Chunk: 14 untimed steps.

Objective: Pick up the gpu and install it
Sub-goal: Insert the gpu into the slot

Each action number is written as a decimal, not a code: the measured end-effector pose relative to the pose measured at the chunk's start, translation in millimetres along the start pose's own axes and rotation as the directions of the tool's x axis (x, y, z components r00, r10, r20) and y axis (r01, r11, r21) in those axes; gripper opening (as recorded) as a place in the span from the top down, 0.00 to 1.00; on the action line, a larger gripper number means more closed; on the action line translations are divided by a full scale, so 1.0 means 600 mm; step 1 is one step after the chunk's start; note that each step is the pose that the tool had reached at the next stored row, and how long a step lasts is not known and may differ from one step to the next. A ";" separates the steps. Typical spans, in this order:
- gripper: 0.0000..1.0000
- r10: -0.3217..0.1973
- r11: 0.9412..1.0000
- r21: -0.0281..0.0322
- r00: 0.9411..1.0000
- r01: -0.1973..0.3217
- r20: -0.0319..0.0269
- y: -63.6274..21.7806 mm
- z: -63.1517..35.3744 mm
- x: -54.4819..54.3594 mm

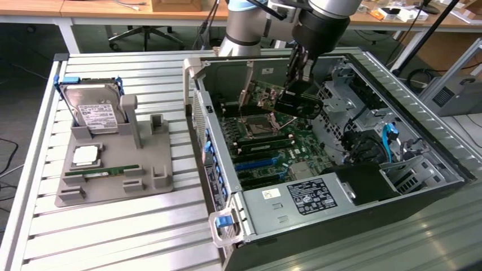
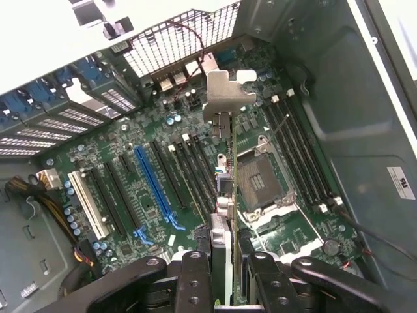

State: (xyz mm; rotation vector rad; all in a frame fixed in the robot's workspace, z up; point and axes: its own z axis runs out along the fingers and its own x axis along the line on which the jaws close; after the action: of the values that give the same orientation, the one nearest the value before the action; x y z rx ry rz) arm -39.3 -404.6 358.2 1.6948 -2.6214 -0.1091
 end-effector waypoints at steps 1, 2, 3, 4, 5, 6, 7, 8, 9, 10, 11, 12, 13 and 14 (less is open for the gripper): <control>0.73 -0.003 1.000 0.000 1.000 0.003 0.000 0.000 0.000 0.000; 0.73 -0.006 1.000 0.000 1.000 0.006 0.000 0.000 0.000 0.000; 0.73 -0.009 1.000 0.000 1.000 0.009 -0.001 0.000 0.000 0.000; 0.73 -0.012 1.000 0.000 1.000 0.012 -0.001 0.000 0.000 0.000; 0.73 -0.015 1.000 0.000 1.000 0.015 -0.001 0.000 0.000 0.000; 0.73 -0.018 1.000 0.000 1.000 0.018 -0.001 0.000 0.000 0.000; 0.73 -0.020 1.000 0.000 1.000 0.020 -0.001 0.000 0.000 0.000; 0.73 -0.023 1.000 -0.001 1.000 0.023 -0.002 0.000 0.000 0.000; 0.73 -0.026 1.000 -0.001 1.000 0.026 -0.002 0.000 0.000 0.000; 0.73 -0.029 1.000 -0.001 1.000 0.029 -0.002 0.000 0.000 0.000; 0.73 -0.032 0.999 -0.001 0.999 0.032 -0.002 0.000 0.000 0.000; 0.73 -0.038 0.999 -0.001 0.999 0.038 -0.003 0.000 0.000 0.000; 0.73 -0.043 0.999 -0.001 0.999 0.043 -0.003 0.000 0.000 0.000; 0.73 -0.046 0.999 -0.001 0.999 0.046 -0.003 0.000 0.000 0.000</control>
State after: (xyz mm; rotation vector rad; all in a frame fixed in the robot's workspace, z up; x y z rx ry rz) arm -39.3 -404.6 358.0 1.7536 -2.5805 -0.1083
